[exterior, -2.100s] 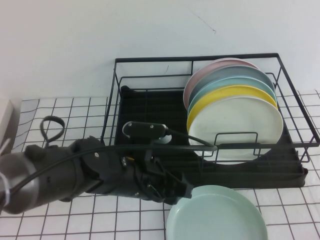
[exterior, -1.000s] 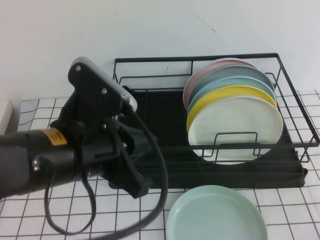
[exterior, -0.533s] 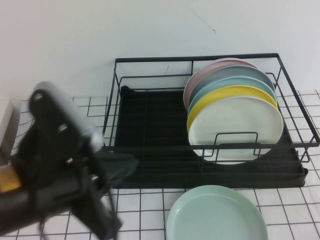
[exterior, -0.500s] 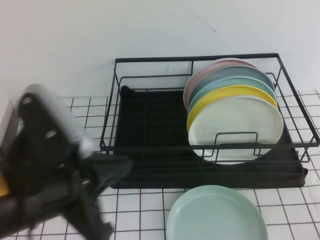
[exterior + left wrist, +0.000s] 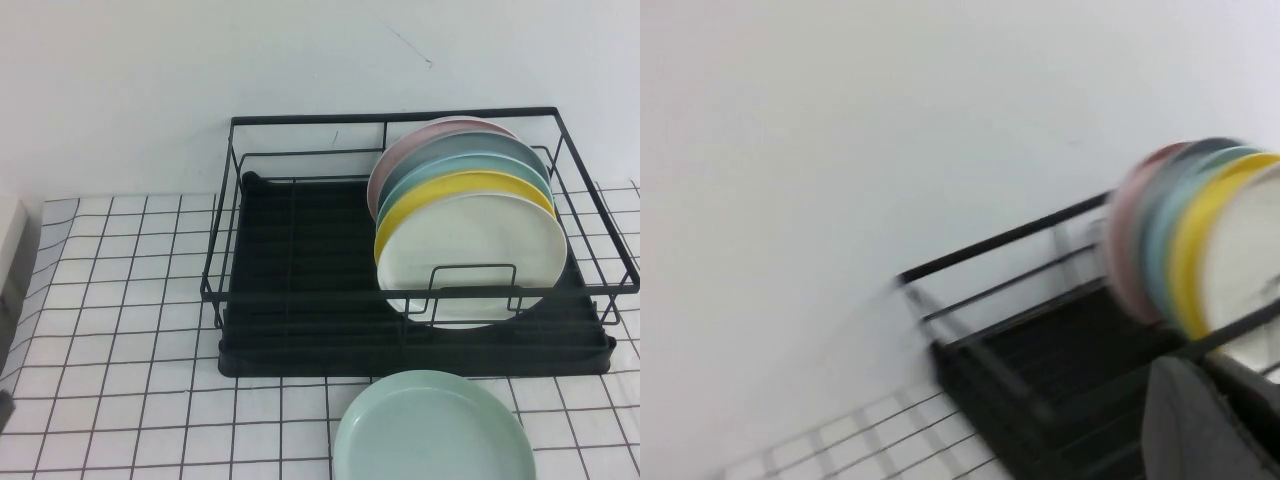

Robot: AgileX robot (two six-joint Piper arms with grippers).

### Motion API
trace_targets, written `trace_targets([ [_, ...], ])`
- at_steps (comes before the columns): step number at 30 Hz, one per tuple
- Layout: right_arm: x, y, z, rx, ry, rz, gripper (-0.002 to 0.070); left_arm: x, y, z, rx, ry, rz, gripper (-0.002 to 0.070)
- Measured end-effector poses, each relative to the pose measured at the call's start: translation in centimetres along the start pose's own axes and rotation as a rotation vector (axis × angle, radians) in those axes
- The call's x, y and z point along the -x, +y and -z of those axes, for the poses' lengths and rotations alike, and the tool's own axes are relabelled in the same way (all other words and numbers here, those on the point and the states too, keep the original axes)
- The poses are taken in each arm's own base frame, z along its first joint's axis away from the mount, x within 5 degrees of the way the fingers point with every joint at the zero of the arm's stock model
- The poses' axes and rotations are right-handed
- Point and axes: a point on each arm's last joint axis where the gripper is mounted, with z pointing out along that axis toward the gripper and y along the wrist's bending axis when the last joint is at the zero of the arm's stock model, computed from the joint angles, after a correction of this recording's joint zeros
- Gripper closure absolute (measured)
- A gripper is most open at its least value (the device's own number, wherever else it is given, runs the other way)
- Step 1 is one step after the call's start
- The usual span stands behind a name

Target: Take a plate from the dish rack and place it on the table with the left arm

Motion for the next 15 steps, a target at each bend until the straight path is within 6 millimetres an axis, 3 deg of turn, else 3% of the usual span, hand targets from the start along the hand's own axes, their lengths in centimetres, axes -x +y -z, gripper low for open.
trace_targets([
  [8, 0.0, 0.0, 0.0, 0.000, 0.000, 0.000, 0.0680, -6.3, 0.2, 0.3, 0.177, 0.080, 0.057, 0.0676],
  [15, 0.0, 0.0, 0.0, 0.000, 0.000, 0.000, 0.0680, -8.8, 0.1, 0.1, 0.195, 0.126, 0.139, 0.0676],
])
